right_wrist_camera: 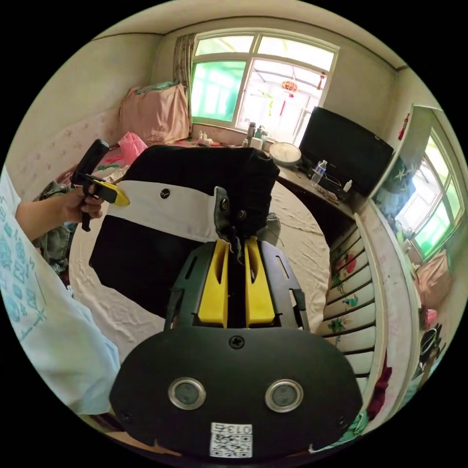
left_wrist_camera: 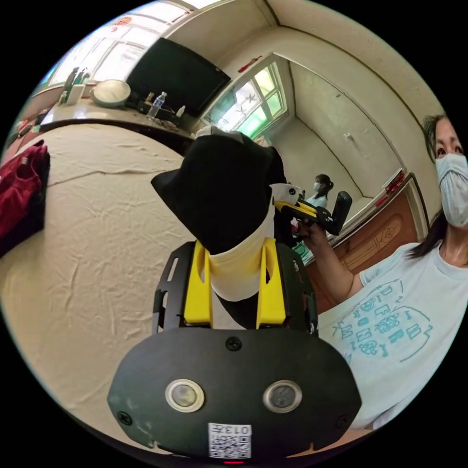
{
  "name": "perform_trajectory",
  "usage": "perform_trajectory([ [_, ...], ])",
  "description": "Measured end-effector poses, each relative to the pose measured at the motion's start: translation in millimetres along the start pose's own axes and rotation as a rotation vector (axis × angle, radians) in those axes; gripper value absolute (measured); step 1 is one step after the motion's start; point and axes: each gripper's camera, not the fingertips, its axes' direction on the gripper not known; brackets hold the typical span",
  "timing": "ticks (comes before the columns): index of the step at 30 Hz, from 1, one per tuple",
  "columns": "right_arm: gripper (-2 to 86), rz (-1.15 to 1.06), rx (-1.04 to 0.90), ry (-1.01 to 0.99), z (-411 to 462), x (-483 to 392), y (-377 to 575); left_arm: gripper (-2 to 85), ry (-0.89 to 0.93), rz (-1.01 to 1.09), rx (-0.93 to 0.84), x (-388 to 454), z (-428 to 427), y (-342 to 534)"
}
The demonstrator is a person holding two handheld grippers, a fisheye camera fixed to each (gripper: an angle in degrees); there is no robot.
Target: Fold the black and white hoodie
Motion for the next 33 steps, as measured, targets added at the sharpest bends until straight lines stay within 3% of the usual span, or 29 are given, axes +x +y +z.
perform_trajectory([
  [7,5.6,-0.099,0.117,-0.085,27.4,-63.0,-146.0,14.8,-0.098,0.019,0.081,-42.4,-172.0,-40.3],
  [17,5.7,0.072,0.102,-0.377,188.9,-164.6,-382.0,15.9,-0.307,-0.067,-0.083,-191.7,-395.6,-141.8],
  [22,5.7,0.126,-0.017,-0.421,290.9,-212.4,-446.6,16.1,-0.447,-0.202,-0.162,-286.4,-420.6,-151.1],
  [26,5.3,0.034,-0.172,-0.294,371.4,-263.1,-472.1,10.4,-0.629,-0.331,-0.124,-340.6,-400.1,-123.1],
  [29,5.4,0.012,-0.214,-0.167,410.7,-282.7,-478.8,9.7,-0.615,-0.292,0.055,-346.7,-391.3,-106.5],
  [33,5.8,-0.001,-0.249,-0.207,443.4,-282.7,-493.5,9.7,-0.778,-0.189,-0.019,-336.6,-364.8,-111.8],
])
